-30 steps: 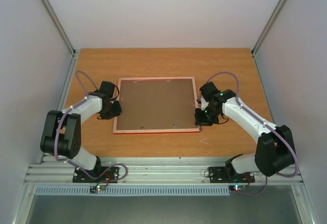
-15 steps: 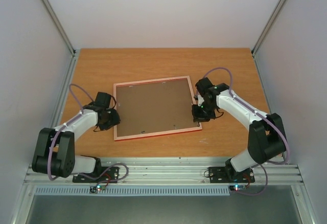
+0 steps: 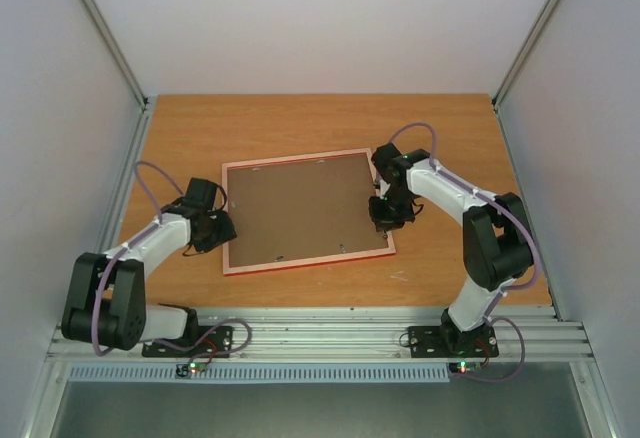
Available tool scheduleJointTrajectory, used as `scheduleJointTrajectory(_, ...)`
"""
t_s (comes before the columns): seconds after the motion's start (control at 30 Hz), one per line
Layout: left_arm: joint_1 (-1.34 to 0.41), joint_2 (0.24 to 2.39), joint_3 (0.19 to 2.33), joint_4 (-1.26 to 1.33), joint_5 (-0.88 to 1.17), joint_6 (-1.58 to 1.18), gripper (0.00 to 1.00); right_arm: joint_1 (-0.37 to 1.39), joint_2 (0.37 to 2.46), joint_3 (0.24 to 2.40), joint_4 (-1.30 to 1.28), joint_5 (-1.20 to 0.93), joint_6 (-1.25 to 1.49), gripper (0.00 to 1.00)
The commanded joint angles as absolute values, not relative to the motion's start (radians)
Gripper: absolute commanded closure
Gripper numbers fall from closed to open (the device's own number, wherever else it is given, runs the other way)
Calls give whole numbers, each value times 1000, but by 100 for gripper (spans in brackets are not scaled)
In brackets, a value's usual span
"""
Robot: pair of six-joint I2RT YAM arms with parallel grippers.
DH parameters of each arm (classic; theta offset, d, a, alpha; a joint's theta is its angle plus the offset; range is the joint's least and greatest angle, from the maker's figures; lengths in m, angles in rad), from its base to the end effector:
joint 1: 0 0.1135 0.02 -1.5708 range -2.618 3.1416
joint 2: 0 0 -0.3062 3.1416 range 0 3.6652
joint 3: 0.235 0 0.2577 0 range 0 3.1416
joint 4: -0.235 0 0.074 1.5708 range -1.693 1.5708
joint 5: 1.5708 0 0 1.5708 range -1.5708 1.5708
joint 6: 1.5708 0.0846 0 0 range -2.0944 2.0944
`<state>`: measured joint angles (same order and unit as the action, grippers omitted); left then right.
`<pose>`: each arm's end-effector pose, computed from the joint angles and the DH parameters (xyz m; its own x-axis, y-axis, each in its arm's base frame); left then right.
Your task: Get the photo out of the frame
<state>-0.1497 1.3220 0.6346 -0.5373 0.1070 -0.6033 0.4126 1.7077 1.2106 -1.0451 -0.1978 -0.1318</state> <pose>0.2261 -0.0432 0.1489 -0.8704 -0.4392 -0.2223 -0.3761 0.8848 -0.2752 0.2821 0.1416 0.1932 -0.8554 -0.5151 -0.0542 -0.5152 0.8355 0.1910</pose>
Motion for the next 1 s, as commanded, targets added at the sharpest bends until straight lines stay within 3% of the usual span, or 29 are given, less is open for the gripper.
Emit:
scheduleJointTrajectory(0.0, -144, 1348, 661, -498, 107, -578, 55, 415, 1749, 1252, -1083, -150, -139, 99)
scheduleJointTrajectory(0.97, -146, 1326, 625, -456, 144, -584, 55, 402, 1844, 1315, -1158, -91, -114, 99)
